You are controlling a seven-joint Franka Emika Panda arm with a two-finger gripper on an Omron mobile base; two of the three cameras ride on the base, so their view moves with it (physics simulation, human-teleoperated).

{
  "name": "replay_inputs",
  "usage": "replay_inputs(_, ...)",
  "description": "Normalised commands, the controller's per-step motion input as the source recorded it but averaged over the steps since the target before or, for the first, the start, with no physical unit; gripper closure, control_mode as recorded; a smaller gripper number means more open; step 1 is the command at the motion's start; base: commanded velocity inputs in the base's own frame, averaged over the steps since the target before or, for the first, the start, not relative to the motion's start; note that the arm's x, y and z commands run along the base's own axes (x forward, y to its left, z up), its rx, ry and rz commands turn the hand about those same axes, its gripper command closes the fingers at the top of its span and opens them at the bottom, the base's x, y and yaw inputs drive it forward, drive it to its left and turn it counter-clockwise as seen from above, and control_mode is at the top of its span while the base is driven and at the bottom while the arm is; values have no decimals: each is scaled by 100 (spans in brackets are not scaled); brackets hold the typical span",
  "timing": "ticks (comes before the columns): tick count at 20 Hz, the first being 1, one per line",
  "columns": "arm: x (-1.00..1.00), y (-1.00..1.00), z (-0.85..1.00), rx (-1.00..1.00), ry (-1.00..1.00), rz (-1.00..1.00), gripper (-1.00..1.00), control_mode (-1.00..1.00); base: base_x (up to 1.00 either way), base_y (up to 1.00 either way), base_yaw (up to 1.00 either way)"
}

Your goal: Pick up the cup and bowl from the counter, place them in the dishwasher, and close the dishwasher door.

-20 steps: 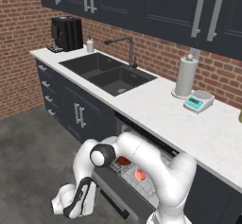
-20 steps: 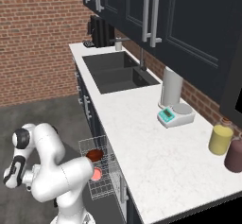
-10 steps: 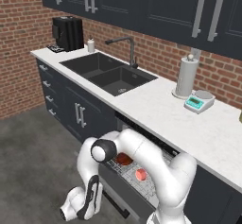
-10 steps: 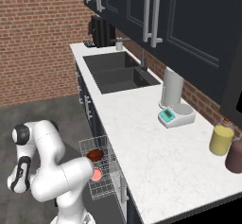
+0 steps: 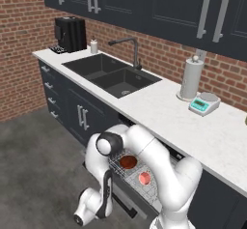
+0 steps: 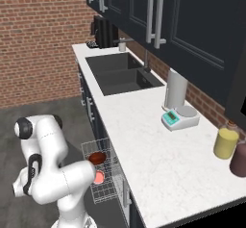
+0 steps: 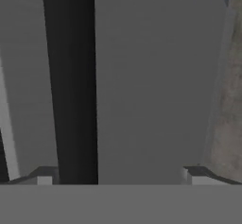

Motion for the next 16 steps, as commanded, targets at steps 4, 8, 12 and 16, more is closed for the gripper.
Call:
replay_inputs(4,45,-91,-1,9,-1,13,-100,-100,0,0,0)
replay_inputs(8,56,-66,-5,4,0,8,-100,-100,0,0,0)
replay_inputs(12,64,-100,-2,8,0,10,-100,-100,0,0,0)
replay_inputs(16,62,-100,0,9,0,6,-100,-100,0,0,0)
